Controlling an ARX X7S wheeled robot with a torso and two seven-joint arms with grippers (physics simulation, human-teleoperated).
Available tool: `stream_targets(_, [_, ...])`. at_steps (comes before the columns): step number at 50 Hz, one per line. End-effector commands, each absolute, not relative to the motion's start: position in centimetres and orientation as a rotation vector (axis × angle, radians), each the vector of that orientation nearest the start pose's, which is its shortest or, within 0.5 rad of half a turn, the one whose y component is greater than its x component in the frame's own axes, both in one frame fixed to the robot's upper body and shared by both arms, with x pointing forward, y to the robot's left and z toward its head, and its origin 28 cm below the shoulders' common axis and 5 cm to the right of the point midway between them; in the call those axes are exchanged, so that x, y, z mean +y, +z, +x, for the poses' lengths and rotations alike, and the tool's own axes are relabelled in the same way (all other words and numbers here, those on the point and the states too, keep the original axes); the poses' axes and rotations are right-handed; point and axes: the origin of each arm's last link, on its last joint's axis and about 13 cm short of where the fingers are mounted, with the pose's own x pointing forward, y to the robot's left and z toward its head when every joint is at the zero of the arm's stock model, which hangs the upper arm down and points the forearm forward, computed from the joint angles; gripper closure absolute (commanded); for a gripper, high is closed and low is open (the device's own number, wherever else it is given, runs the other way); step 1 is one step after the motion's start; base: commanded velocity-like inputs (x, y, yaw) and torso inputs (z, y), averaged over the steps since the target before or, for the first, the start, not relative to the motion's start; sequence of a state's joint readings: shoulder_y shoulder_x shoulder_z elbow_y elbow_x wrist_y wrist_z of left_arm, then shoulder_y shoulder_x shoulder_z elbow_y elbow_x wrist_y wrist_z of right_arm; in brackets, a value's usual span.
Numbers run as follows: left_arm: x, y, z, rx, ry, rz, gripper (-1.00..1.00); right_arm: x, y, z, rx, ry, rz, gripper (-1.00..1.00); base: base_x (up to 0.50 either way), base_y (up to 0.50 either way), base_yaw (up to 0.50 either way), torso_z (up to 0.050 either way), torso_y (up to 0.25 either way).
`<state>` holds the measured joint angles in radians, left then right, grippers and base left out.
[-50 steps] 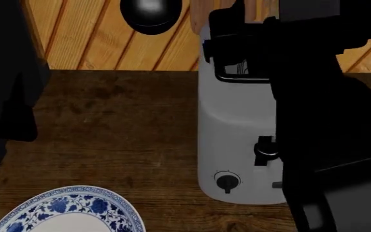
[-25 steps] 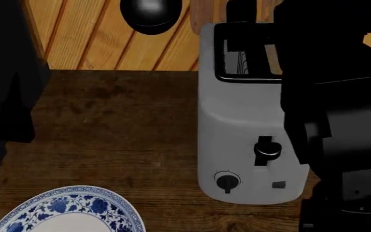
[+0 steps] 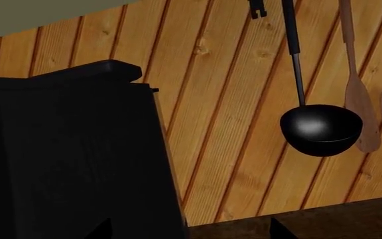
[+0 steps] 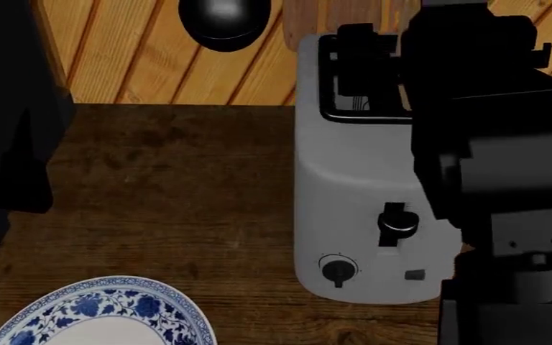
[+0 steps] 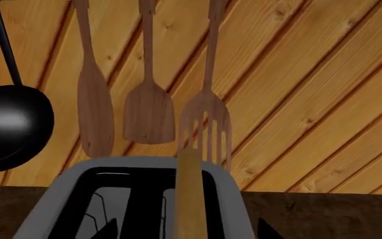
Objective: Place the toasted item on a plate.
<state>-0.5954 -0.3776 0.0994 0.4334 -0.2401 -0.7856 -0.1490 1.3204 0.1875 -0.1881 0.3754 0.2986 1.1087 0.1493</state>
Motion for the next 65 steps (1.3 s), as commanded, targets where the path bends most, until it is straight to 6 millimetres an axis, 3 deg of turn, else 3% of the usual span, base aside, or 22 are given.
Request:
stream_targets(1, [25.7, 20.2, 28.1, -0.208, 0.049, 0.216, -1.0, -12.6, 28.2, 38.8, 0.228, -0.058, -0.078, -1.0, 0.0, 0.0, 0.0, 0.0, 0.0])
stream_targets(12, [25.9, 20.0, 28.0, -0.209, 0.054, 0.215, -1.0, -12.5, 28.1, 38.7, 0.225, -0.066, -0.087, -1.0, 0.0, 0.0, 0.0, 0.0, 0.0])
stream_targets(13, [25.8, 20.0, 28.0, -0.209, 0.053, 0.213, -1.0, -12.5, 28.2, 38.6, 0.223, -0.062, -0.089, 1.0, 0.0, 0.0, 0.0, 0.0, 0.0])
stream_targets(26, [26.0, 20.4, 27.8, -0.219, 0.061, 0.213, -1.0, -12.2, 29.3, 38.1, 0.189, -0.034, -0.087, 1.0, 0.0, 0.0, 0.0, 0.0, 0.0])
stream_targets(43, [26.1, 20.7, 27.6, -0.225, 0.062, 0.211, -1.0, -12.0, 33.1, 37.3, 0.084, -0.02, -0.082, 1.0, 0.0, 0.0, 0.0, 0.0, 0.0])
stream_targets(48, [26.3, 20.5, 27.3, -0.224, 0.067, 0.21, -1.0, -11.8, 34.3, 36.3, 0.049, 0.002, -0.096, 1.0, 0.0, 0.0, 0.0, 0.0, 0.0])
stream_targets(65, [26.2, 20.8, 27.3, -0.226, 0.071, 0.218, -1.0, -10.3, 35.4, 32.7, -0.038, 0.102, -0.115, 1.0, 0.0, 0.0, 0.0, 0.0, 0.0])
